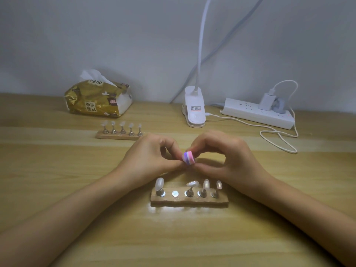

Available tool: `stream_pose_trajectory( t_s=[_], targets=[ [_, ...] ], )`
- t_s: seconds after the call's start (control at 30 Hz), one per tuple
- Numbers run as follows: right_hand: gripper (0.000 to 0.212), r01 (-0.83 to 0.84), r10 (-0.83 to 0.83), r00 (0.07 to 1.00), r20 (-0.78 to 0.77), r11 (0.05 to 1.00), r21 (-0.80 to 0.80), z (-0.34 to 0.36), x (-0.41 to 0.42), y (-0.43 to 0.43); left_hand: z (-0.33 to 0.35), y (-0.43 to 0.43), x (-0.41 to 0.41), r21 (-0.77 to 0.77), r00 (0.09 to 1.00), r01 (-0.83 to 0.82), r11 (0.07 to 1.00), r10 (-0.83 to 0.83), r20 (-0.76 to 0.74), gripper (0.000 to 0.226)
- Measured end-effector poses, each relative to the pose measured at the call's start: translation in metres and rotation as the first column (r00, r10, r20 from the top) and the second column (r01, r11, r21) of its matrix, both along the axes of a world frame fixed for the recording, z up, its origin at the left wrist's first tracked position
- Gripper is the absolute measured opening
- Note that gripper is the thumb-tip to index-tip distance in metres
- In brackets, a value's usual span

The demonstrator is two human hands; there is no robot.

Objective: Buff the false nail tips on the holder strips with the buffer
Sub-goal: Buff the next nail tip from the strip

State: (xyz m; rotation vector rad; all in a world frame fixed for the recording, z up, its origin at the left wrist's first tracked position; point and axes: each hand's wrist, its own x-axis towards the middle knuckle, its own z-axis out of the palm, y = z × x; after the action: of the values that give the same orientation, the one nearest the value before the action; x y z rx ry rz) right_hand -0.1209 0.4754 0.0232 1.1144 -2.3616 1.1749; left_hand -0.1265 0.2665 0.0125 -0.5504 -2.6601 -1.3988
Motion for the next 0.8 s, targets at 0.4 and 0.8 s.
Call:
stream_pose_trajectory(
  t_s=[0.4,0.8],
  targets=[
    [0.012,0.001,-0.001,1.0,0.003,1.0,-0.015,-0.0037,-0.0021,-0.0002,-0.0013,0.0002,-0.0006,0.03,0.999,0.033,0.999,-0.033,0.008,0.028],
    [0.009,0.034,-0.034,0.999,0.024,0.999,0.03,-0.0056,-0.0025,0.0012,0.0014,-0.001,0.0055,0.027,0.999,0.04,0.999,-0.041,0.031,0.017]
  ],
)
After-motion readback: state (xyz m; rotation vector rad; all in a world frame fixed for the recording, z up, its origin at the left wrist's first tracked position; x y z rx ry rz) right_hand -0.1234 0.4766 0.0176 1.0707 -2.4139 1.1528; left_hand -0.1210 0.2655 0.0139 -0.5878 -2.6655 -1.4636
